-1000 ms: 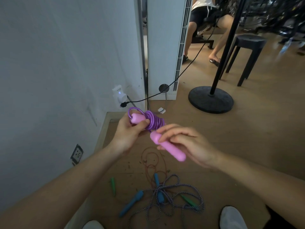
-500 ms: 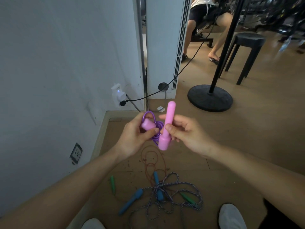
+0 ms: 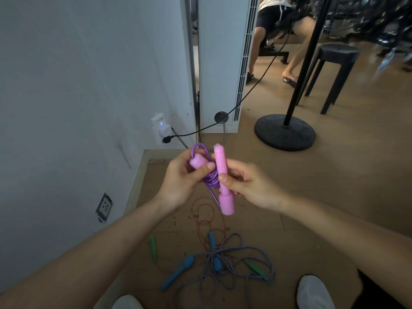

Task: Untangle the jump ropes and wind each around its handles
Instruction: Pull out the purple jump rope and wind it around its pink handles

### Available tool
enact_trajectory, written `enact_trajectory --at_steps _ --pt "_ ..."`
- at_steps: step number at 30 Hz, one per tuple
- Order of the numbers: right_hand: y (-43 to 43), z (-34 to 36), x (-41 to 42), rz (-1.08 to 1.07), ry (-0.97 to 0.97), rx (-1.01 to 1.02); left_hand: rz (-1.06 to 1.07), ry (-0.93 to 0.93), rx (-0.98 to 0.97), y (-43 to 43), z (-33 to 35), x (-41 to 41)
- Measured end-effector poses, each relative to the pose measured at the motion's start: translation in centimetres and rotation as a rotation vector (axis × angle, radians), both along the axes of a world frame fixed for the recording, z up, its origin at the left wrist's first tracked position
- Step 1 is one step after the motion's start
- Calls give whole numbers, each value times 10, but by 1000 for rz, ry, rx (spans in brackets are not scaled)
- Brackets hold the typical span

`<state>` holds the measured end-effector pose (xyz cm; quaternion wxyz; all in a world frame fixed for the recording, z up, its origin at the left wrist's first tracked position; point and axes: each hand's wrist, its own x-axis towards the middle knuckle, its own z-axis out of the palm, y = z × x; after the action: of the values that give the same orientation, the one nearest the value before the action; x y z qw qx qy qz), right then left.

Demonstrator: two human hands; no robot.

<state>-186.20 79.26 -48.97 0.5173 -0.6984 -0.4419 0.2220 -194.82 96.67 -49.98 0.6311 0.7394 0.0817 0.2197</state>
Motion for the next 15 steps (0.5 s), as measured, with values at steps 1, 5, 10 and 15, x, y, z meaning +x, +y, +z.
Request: enact_trajectory --at_steps 1,5,10,15 --pt "0 0 1 -6 -13 -11 -22 -11 38 -1 1 -1" --pt "-2 3 6 10 -50 -86 -87 -17 194 -2 -3 -4" --pt "-5 3 7 27 -115 -200 -142 21 331 0 -4 -7" --pt "-6 3 4 15 -214 -283 -193 83 376 5 -2 -8"
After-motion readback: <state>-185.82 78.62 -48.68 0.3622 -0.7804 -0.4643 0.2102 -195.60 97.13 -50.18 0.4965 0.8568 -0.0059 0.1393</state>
